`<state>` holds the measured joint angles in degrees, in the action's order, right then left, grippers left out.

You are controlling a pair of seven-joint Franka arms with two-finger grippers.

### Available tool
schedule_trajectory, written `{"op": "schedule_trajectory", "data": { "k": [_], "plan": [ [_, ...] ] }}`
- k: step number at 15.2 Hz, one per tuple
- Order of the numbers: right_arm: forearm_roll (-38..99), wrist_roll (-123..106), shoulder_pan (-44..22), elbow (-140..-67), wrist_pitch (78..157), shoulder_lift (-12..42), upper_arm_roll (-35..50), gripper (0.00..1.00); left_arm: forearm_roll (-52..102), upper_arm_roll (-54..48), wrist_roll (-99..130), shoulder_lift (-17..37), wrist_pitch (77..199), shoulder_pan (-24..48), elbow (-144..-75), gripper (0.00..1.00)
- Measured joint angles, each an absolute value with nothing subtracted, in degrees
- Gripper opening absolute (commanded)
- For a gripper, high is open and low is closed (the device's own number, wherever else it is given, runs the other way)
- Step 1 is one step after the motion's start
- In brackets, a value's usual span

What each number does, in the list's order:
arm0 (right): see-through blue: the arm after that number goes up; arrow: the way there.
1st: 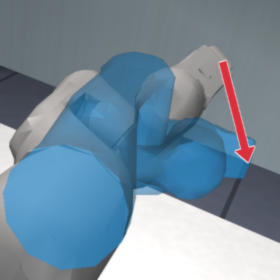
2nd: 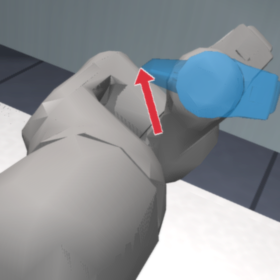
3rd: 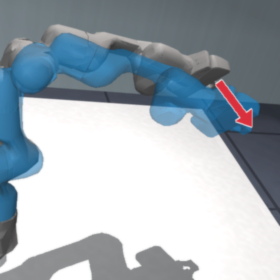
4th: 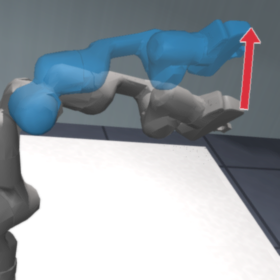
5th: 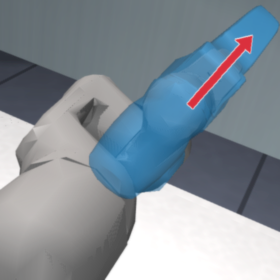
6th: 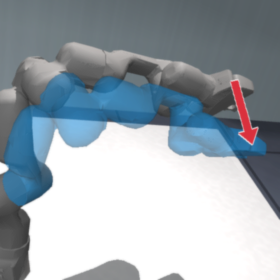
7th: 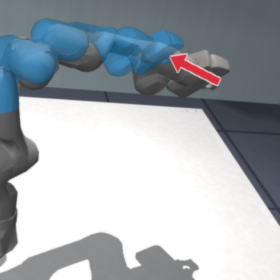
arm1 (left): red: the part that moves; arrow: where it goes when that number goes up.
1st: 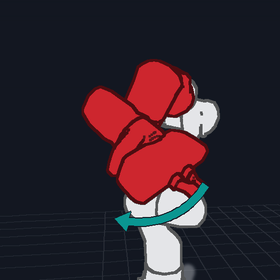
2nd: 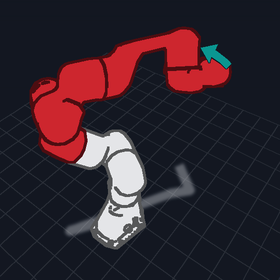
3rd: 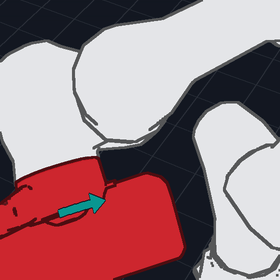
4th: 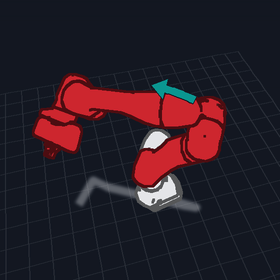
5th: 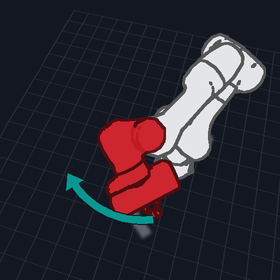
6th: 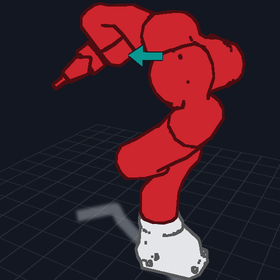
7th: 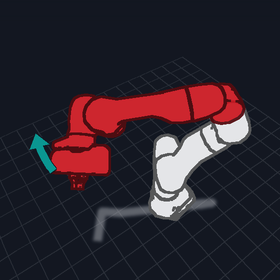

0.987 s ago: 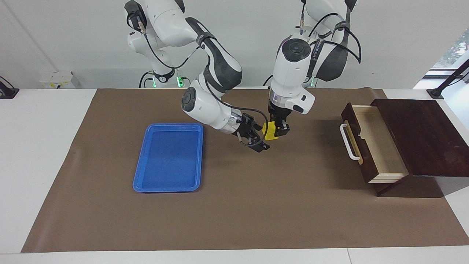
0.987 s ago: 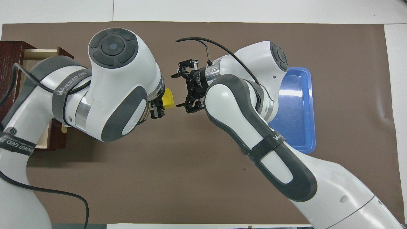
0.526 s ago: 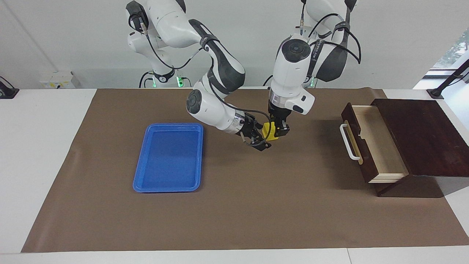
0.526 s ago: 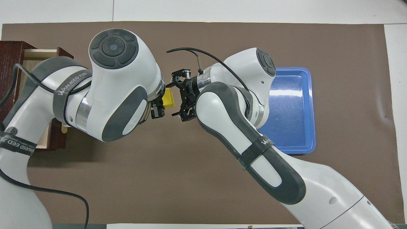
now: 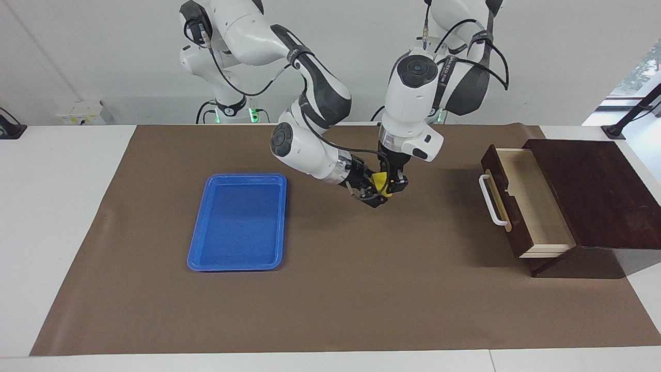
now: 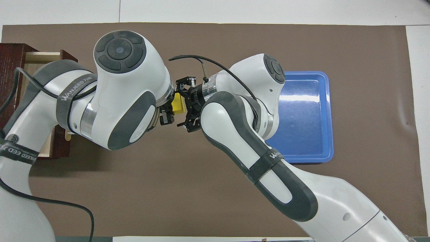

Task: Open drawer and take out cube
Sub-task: 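Grasp the cube with the right gripper while the left gripper releases it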

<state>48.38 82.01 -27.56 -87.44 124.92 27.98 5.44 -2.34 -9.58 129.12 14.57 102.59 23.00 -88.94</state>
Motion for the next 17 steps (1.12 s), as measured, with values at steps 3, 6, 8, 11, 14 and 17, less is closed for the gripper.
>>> {"op": "schedule_trajectory", "data": {
  "k": [3, 6, 8, 11, 14, 17],
  "plan": [
    [48.4, 82.0, -27.5, -87.4, 125.0, 27.9, 5.4, 0.57, -2.3, -9.6, 129.1, 14.6, 102.6, 23.0, -89.0, 0.0],
    [48.4, 82.1, -27.4, -87.4, 125.4, 27.9, 5.2, 0.0, -2.3, -9.7, 129.1, 14.5, 102.5, 23.2, -89.1, 0.0],
    [48.4, 82.9, -27.2, -87.3, 125.5, 27.8, 5.1, 0.0, -2.3, -9.6, 129.9, 14.5, 102.7, 23.4, -89.2, 0.0],
    [48.4, 82.7, -27.1, -87.4, 125.5, 27.5, 4.9, 0.0, -2.3, -9.6, 129.9, 14.3, 103.2, 23.5, -89.0, 0.0],
    [48.4, 82.4, -26.7, -87.4, 125.3, 27.2, 4.9, 0.0, -2.2, -9.6, 129.9, 14.3, 103.8, 23.6, -88.8, 0.0],
    [48.4, 82.3, -26.7, -87.3, 125.3, 27.1, 4.9, 0.0, -2.1, -9.6, 129.9, 14.3, 103.8, 23.6, -88.7, 1.0]
  ]
}}
